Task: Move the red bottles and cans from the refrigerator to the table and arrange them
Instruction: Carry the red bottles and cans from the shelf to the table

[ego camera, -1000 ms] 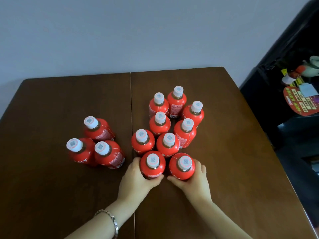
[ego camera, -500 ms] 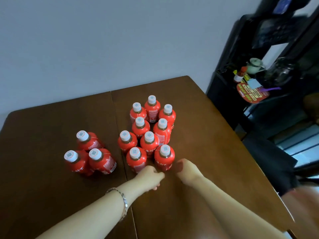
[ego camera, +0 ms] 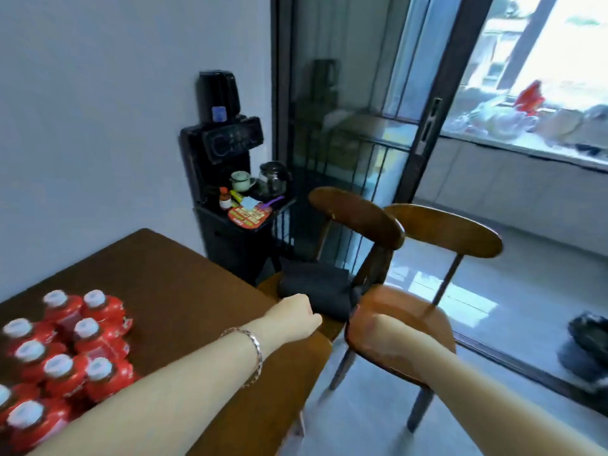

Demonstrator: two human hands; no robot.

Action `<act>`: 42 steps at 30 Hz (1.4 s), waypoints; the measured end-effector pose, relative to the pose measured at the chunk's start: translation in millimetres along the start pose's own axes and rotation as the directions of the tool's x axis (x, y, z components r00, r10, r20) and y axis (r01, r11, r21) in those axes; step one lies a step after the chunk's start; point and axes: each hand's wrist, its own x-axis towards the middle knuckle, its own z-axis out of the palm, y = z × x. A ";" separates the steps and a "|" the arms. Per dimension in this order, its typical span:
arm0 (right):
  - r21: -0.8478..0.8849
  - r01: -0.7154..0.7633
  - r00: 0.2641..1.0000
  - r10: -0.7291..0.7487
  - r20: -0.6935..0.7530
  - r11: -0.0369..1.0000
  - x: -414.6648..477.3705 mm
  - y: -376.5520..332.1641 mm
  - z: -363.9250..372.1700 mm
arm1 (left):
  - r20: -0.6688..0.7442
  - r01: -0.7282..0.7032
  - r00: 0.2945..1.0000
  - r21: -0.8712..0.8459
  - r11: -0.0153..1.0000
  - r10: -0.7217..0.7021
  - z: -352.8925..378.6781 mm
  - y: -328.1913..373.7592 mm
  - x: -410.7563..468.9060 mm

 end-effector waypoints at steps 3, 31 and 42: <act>0.103 -0.087 0.996 0.088 -0.009 0.991 -63.5 87.9 -36.1 | 0.033 -0.160 0.987 0.047 0.986 0.158 40.8 98.6 2.0; 0.621 -0.760 0.128 0.981 -0.146 0.192 -530.6 733.3 -136.5 | 0.668 -0.986 0.023 -0.108 0.128 0.744 496.6 859.2 -160.8; 0.725 -0.682 -0.213 0.974 -0.073 -0.094 -655.0 902.0 -122.9 | 0.619 -0.940 -0.281 -0.330 -0.082 0.733 643.4 1034.5 -272.4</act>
